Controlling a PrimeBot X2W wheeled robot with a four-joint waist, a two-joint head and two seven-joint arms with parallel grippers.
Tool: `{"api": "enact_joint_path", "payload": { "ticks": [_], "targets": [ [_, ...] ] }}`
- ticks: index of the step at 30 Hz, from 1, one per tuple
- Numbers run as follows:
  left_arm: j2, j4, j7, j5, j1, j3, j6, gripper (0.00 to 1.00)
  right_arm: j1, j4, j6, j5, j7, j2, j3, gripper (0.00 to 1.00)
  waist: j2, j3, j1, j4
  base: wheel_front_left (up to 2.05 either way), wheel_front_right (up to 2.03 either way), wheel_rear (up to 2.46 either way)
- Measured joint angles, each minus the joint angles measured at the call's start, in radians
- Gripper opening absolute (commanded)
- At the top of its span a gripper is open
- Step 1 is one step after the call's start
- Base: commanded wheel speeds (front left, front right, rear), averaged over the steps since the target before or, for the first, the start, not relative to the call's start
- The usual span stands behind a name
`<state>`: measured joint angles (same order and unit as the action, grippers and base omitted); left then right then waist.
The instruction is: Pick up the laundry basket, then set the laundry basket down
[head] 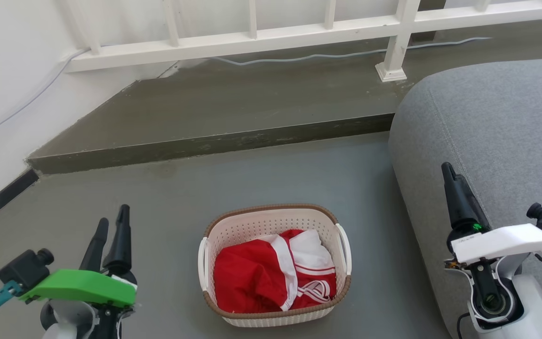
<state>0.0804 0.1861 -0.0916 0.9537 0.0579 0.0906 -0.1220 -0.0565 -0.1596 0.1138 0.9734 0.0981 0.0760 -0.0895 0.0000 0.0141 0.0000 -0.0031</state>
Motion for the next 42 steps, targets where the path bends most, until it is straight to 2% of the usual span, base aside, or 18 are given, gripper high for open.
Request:
{"api": "enact_joint_path", "payload": {
  "ticks": [13, 29, 42],
  "targets": [
    [-0.002, 0.001, -0.043, -0.213, 0.0, 0.035, 0.043, 1.0, -0.016, 0.019, -0.003, -0.226, 0.039, 0.006, -0.034, 1.0, 0.0, 0.008, 0.0, -0.001, 0.0, 0.0, 0.0],
    [-0.007, 0.008, -0.096, -0.449, 0.004, 0.074, 0.053, 1.0, -0.019, 0.014, -0.019, -0.462, 0.092, -0.006, -0.072, 1.0, 0.0, 0.011, 0.0, -0.002, 0.0, 0.0, 0.0],
    [-0.013, 0.018, -0.14, -0.615, 0.005, 0.103, 0.062, 1.0, -0.038, 0.008, -0.019, -0.623, 0.132, -0.012, -0.101, 1.0, 0.0, 0.008, 0.0, -0.004, 0.0, 0.0, 0.0]
  ]
}}
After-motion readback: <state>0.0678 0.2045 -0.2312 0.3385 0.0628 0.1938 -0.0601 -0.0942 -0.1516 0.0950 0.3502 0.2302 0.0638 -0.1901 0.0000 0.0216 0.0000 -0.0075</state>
